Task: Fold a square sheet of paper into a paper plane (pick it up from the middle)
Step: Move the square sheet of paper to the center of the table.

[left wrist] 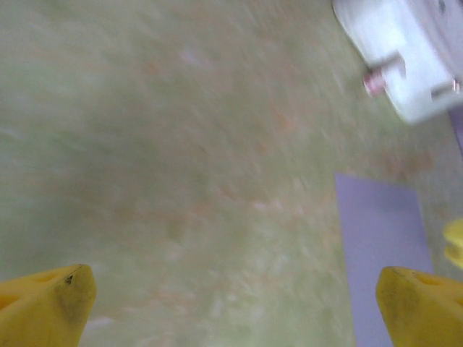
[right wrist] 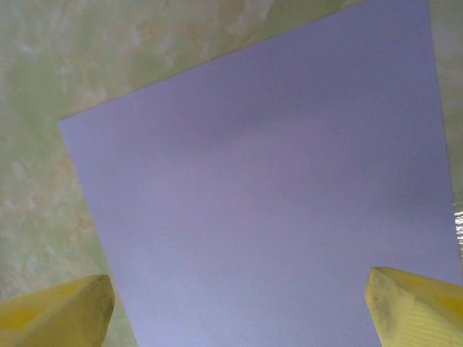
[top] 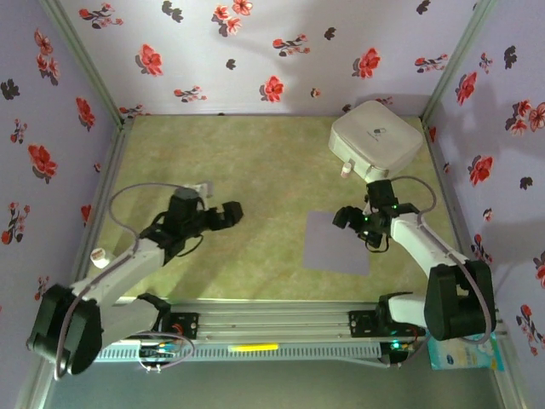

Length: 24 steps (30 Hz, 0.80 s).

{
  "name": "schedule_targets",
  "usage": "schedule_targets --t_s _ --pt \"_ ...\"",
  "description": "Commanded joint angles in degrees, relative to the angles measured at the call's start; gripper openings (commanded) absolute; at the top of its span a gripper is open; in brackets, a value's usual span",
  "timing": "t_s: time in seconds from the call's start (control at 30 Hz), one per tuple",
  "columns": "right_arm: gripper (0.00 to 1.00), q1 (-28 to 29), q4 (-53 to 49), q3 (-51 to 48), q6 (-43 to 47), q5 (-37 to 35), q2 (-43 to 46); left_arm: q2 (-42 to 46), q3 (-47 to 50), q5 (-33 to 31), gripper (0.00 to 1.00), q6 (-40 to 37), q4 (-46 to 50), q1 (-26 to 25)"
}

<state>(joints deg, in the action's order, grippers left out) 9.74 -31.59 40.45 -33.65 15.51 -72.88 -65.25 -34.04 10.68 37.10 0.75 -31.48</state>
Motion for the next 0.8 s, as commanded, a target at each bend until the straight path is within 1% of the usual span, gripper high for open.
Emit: schedule_targets --t_s 0.0,0.13,0.2,0.3,0.4,0.53,0.63,0.77 --pt "0.88 0.6 -0.5 1.4 0.1 -0.1 -1.4 -6.5 -5.6 0.5 1.00 -1.2 1.1 -6.7" --pt "0.88 0.7 0.1 1.2 0.2 -0.5 -2.7 -14.3 -12.6 -1.7 1.00 -2.8 3.2 -12.4" --pt "0.88 0.7 1.2 0.8 0.1 0.4 -3.4 -17.3 -14.9 -1.9 1.00 -2.7 3.4 -13.7" --pt "0.88 0.8 2.0 0.8 -0.1 1.9 -4.8 -19.2 -16.7 -3.1 1.00 -2.5 3.6 -15.0" --pt "0.88 1.2 3.1 0.4 -0.4 2.3 -5.7 -19.0 -16.8 -6.3 1.00 -1.8 3.1 -15.4" --pt "0.88 2.1 4.0 0.2 -1.3 2.9 -7.1 -17.6 -16.9 -10.1 1.00 -1.4 4.9 -15.4" --pt "0.88 3.6 6.8 -0.5 -3.3 3.2 -7.8 -16.0 -16.6 -13.0 1.00 -1.3 6.3 -15.4" --pt "0.88 7.1 10.2 -0.5 -7.7 2.9 -10.0 -13.7 -16.5 -18.0 1.00 -0.5 9.7 -15.3"
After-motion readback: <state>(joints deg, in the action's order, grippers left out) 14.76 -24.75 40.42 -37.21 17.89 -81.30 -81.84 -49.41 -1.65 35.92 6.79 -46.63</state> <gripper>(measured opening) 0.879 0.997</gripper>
